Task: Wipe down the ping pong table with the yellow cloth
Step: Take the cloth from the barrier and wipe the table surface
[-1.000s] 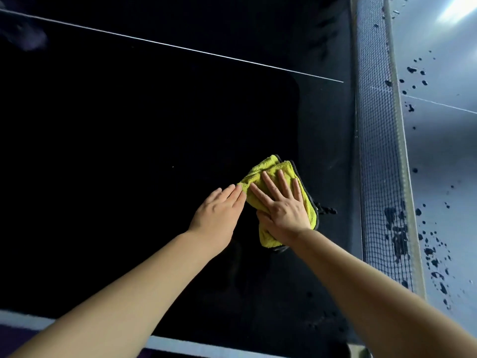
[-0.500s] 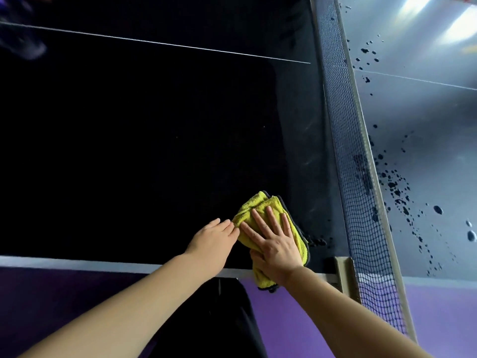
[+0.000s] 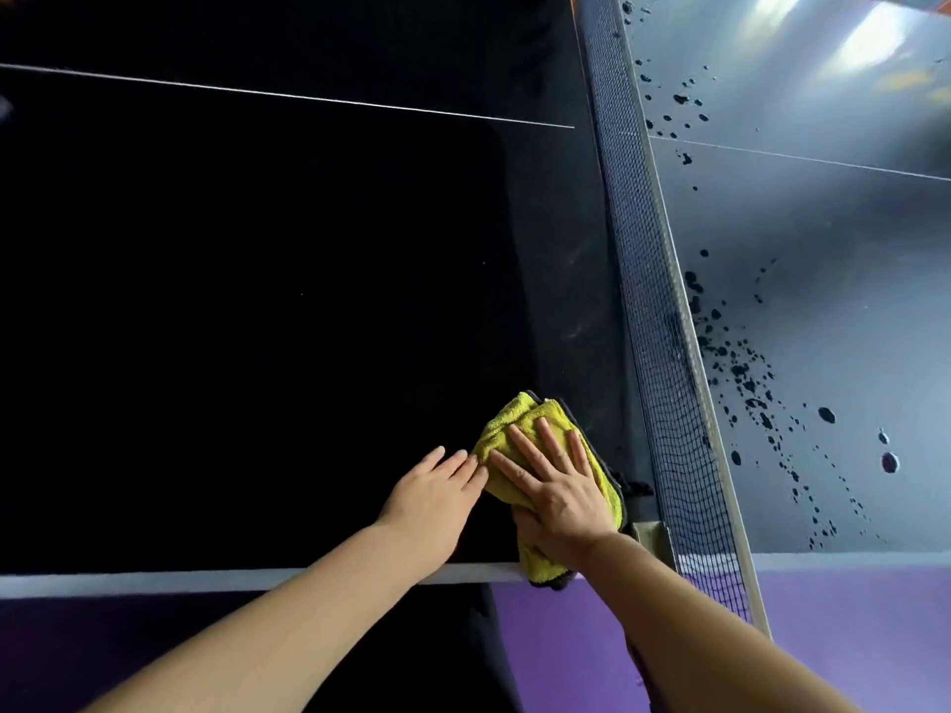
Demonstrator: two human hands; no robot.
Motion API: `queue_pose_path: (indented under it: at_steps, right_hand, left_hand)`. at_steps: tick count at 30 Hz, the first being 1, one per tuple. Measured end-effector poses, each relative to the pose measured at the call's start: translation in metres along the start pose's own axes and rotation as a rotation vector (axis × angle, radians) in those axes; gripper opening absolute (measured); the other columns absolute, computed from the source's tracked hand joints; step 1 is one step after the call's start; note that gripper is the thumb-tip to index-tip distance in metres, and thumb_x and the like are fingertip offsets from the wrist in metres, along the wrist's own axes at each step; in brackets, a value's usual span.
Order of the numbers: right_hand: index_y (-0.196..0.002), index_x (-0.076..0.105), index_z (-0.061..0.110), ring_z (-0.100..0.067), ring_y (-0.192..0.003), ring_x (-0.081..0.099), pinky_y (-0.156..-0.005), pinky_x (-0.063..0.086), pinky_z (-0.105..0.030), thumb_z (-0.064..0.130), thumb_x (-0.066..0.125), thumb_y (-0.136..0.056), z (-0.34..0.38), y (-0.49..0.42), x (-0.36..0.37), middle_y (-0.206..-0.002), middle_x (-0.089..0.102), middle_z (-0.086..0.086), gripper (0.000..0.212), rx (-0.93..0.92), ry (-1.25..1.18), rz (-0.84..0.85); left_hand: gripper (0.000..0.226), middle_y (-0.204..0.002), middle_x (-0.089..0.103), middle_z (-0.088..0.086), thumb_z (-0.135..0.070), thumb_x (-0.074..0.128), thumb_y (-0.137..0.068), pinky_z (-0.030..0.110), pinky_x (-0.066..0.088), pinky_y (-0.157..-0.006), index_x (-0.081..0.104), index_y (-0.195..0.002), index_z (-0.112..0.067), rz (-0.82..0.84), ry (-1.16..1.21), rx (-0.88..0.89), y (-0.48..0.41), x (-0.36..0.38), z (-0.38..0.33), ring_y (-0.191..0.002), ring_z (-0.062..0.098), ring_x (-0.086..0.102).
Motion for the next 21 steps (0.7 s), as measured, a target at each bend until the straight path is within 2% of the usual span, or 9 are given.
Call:
queue_pose_path:
  at_steps: [9,13,21]
  right_hand:
    - [-0.152,0.015,0.043,-0.031,-0.150,0.003,-0.119,0.005,-0.058,0.049,0.044,-0.082,-0.066,-0.123,-0.038,-0.162,0.012,0.005,0.076,-0.155,0.088,-0.041]
    - [-0.152,0.011,0.042,-0.030,-0.150,0.003,-0.118,0.006,-0.058,0.051,0.040,-0.084,-0.090,-0.184,-0.056,-0.162,0.011,0.004,0.074,-0.252,0.132,-0.070]
    - [-0.151,0.012,0.046,-0.027,-0.150,-0.003,-0.120,-0.001,-0.055,0.055,0.028,-0.085,-0.128,-0.307,-0.092,-0.163,0.007,0.006,0.069,-0.276,0.135,-0.071]
  left_hand:
    - [0.060,-0.158,0.007,0.009,-0.024,0.032,-0.100,0.038,-0.006,-0.117,0.002,-0.150,-0.009,-0.043,0.017,-0.127,-0.090,-0.043,0.061,-0.145,0.021,-0.002]
    - [0.059,-0.158,0.009,0.009,-0.021,0.030,-0.099,0.036,-0.004,-0.118,0.003,-0.150,-0.009,-0.075,0.083,-0.213,-0.126,-0.062,0.092,-0.146,0.020,-0.001]
    - [0.060,-0.158,0.009,0.004,-0.025,0.033,-0.098,0.038,-0.004,-0.117,0.005,-0.151,-0.014,-0.126,0.126,-0.401,-0.204,-0.105,0.162,-0.145,0.020,-0.002]
Point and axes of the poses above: each hand's wrist, its own y-axis away from the middle knuckle, its own x-axis out of the palm, z = x × y, the point moved 3 cm from there along -y, towards the middle knuckle
